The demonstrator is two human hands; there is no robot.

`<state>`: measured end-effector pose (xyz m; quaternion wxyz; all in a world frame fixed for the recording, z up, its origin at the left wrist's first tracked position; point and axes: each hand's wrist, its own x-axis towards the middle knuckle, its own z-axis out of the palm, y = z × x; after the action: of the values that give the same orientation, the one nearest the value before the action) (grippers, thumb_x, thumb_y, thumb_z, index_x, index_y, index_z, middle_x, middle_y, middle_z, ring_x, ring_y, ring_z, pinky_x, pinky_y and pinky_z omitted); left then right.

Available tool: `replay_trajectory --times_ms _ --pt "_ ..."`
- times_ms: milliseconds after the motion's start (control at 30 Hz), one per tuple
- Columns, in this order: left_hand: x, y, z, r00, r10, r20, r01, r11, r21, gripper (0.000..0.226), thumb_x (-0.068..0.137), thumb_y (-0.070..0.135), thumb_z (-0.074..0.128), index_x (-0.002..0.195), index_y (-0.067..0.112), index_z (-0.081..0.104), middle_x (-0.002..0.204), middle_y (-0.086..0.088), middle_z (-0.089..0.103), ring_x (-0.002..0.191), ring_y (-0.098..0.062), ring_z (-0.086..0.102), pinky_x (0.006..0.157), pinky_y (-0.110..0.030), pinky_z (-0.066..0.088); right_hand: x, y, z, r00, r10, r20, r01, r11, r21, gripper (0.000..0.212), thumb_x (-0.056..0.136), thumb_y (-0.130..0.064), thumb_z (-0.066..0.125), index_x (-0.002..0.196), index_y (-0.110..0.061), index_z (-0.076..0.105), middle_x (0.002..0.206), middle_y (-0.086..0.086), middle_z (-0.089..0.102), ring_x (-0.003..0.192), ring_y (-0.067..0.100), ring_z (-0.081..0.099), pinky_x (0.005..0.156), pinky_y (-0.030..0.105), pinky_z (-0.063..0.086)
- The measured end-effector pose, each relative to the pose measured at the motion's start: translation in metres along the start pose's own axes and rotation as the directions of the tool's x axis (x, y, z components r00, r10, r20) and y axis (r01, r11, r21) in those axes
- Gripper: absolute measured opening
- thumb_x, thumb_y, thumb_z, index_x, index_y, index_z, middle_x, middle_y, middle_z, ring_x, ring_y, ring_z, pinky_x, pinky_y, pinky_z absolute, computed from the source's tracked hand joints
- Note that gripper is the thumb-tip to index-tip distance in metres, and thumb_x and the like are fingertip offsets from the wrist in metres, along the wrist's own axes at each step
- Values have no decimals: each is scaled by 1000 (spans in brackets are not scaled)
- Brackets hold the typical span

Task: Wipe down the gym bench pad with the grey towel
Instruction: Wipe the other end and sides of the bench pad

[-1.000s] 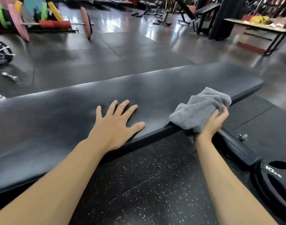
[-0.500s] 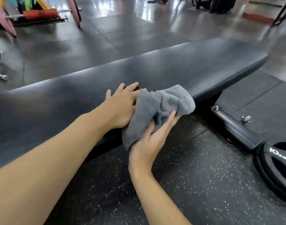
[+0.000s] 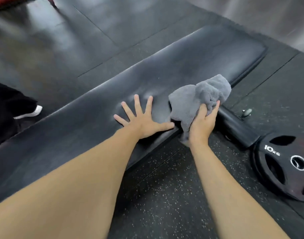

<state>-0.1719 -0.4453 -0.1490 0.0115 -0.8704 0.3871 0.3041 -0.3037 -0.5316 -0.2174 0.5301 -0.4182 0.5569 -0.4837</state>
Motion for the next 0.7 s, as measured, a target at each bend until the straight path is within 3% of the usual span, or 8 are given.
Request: replay_trajectory --times_ms 133,233,267,400,533,700 --pt "2 2 -5 998 -3 64 2 1000 17 134 57 91 58 145 46 -32 150 2 -51 135 -45 -45 104 -77 -17 25 -13 -9 998 62 28 -62 998 -15 62 106 -32 43 161 -21 17 150 -13 39 130 0 42 97 5 38" --pt "2 3 -4 997 -16 71 15 1000 7 135 56 90 59 145 46 -32 150 2 -51 134 -45 -45 103 -75 -18 13 -23 -7 992 121 35 -120 992 -26 62 106 -30 43 161 -23 14 148 -15 40 119 -9 47 90 0 37" --pt "3 3 -4 997 -19 70 18 1000 5 135 56 90 59 146 46 -31 150 2 -51 134 -45 -45 103 -75 -18 6 -27 -5 988 150 42 -150 989 -7 64 106 -29 45 161 -26 13 148 -16 40 116 -11 49 90 1 38" --pt "3 7 -7 996 -38 85 37 999 10 132 60 86 61 146 47 -30 151 2 -49 135 -45 -44 103 -75 -18 -31 -32 -1 966 225 126 -227 974 -1 80 99 -24 60 160 -35 9 159 -11 34 137 2 45 112 26 39" --pt "5 7 -3 997 -42 65 41 999 19 115 77 70 58 146 46 -31 151 1 -49 135 -47 -44 103 -78 -17 -66 -30 1 926 317 204 -317 948 -37 77 98 -28 62 156 -41 13 155 -12 41 135 2 48 114 34 42" --pt "4 5 -4 997 -40 70 40 999 6 115 78 66 58 145 46 -32 149 2 -51 134 -46 -46 101 -76 -19 -65 -42 2 890 416 189 -404 909 -98 72 100 -27 60 155 -41 16 147 -14 47 128 0 52 111 33 44"
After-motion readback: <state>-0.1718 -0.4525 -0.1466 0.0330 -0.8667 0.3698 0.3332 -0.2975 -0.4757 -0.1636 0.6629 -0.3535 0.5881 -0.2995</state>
